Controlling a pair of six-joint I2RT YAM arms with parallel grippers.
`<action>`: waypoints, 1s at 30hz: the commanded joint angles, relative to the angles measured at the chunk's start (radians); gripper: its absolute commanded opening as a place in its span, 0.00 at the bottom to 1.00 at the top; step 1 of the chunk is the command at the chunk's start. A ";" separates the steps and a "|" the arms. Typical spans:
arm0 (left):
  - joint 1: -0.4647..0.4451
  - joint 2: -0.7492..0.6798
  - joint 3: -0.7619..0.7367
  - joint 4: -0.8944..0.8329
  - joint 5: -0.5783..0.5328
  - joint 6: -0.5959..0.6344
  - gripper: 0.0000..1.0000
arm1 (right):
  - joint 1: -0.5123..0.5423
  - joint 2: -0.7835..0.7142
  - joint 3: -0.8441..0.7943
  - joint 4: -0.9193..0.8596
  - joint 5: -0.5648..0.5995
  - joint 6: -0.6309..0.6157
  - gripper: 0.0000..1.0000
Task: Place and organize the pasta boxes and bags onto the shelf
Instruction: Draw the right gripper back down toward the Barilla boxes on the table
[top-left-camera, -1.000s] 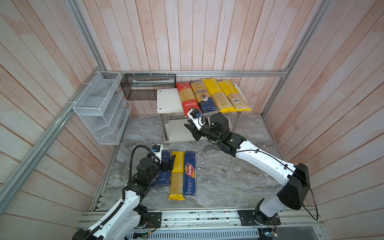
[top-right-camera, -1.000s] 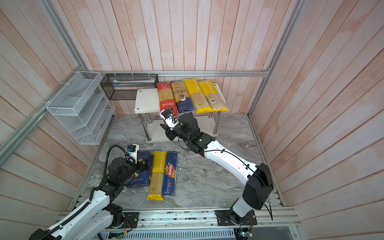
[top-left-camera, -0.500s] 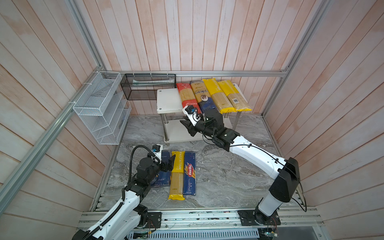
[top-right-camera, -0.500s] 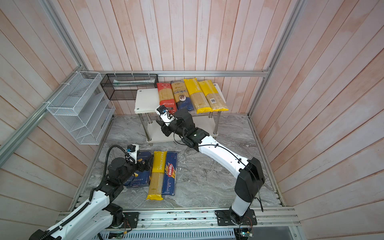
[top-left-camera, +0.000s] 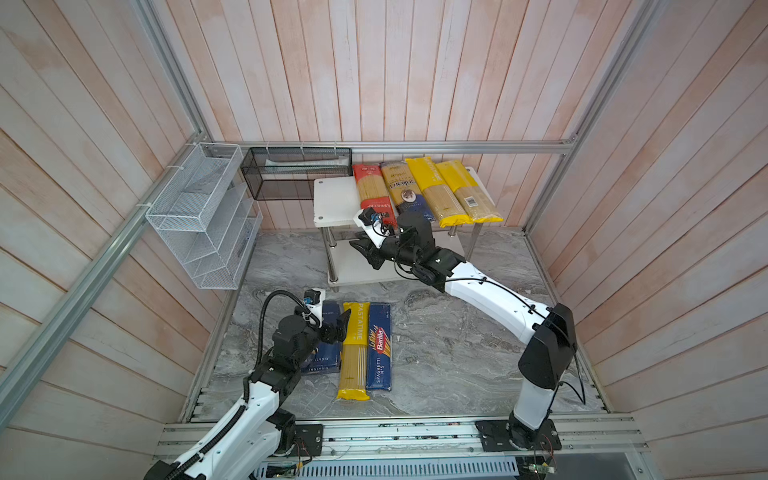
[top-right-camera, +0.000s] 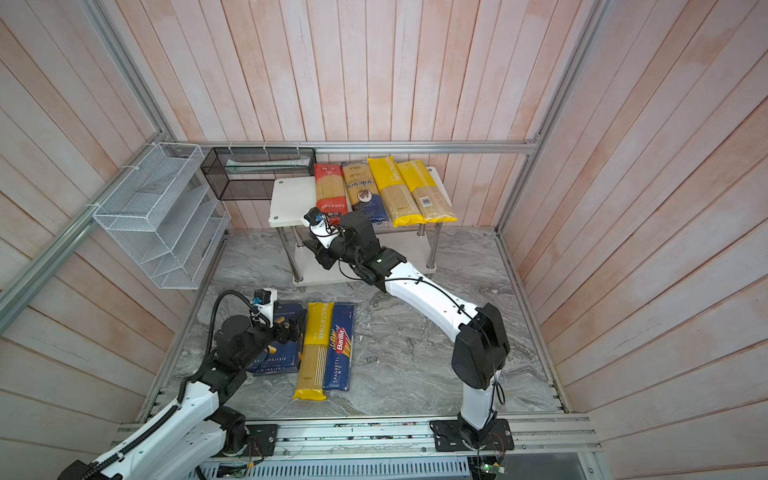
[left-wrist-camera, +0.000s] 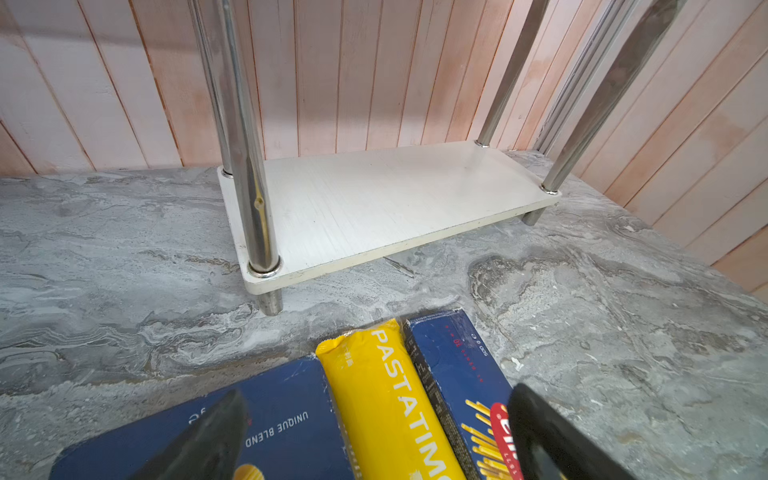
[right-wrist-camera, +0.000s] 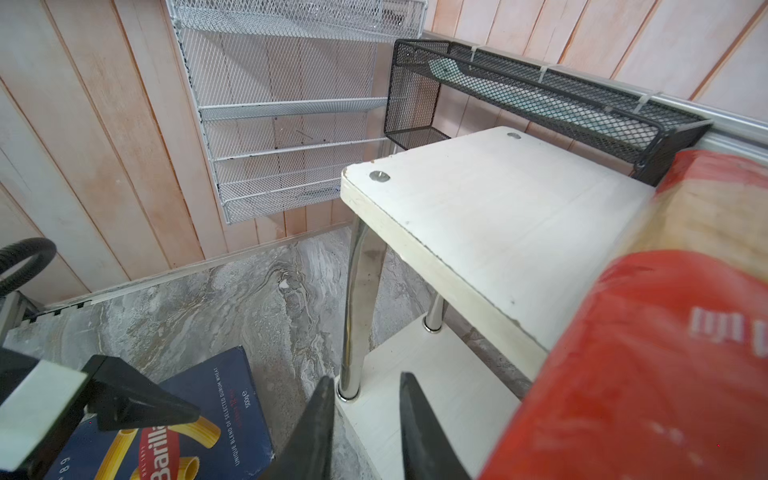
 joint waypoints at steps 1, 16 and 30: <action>0.002 -0.010 -0.016 0.002 0.003 0.004 1.00 | -0.005 0.008 0.048 -0.039 -0.039 0.011 0.29; 0.002 0.011 -0.008 0.005 0.003 0.004 0.99 | 0.111 -0.195 -0.227 -0.055 0.093 0.007 0.31; 0.002 0.021 -0.003 0.004 -0.002 0.003 0.99 | 0.182 -0.352 -0.579 0.025 0.218 0.205 0.31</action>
